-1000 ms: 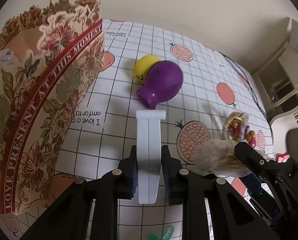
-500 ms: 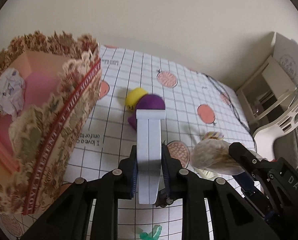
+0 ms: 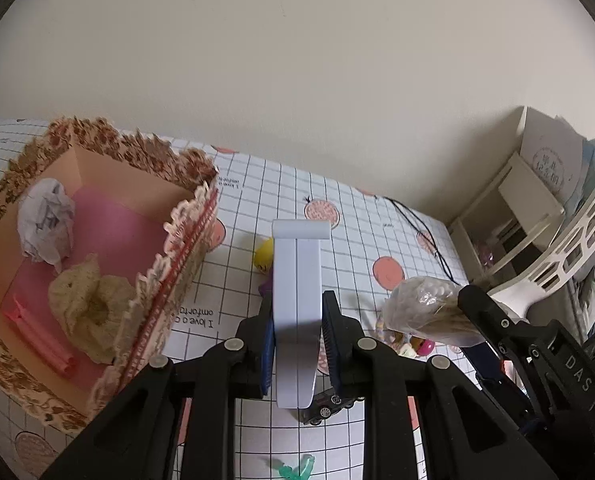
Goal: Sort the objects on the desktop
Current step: 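Lift the clip and swab bag and carry both over the pink box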
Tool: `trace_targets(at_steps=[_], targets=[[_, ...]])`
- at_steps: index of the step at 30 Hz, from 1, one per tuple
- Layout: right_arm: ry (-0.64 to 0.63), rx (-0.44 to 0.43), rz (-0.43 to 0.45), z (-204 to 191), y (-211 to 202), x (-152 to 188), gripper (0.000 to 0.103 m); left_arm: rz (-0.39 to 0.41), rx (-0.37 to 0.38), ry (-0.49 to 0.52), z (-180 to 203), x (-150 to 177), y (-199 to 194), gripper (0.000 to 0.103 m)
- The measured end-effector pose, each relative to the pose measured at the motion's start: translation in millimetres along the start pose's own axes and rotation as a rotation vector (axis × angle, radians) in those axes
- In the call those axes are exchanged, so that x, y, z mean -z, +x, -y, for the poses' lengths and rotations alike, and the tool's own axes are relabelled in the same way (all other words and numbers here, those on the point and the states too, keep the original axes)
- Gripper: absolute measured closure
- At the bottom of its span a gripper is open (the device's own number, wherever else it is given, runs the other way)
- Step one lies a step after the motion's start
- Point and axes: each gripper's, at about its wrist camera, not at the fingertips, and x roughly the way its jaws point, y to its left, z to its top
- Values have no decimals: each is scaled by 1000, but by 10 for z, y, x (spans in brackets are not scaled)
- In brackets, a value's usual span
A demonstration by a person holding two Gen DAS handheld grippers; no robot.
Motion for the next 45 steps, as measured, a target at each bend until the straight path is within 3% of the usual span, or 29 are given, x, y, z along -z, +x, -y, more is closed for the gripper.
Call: trace_targets(at_steps=[10, 18, 28, 45], targets=[[-51, -86, -13, -285, 50, 134, 58, 93, -28, -69, -287, -131, -351, 81], [-139, -157, -59, -696, 219, 394, 58, 103, -103, -157, -743, -168, -511, 81], [-250, -211, -117, -1119, 441, 720, 58, 139, -169, -350, -1420, -175, -733, 81], [-369, -251, -186, -1519, 710, 1128, 58, 148, -178, -455, -1836, -144, -840, 81]])
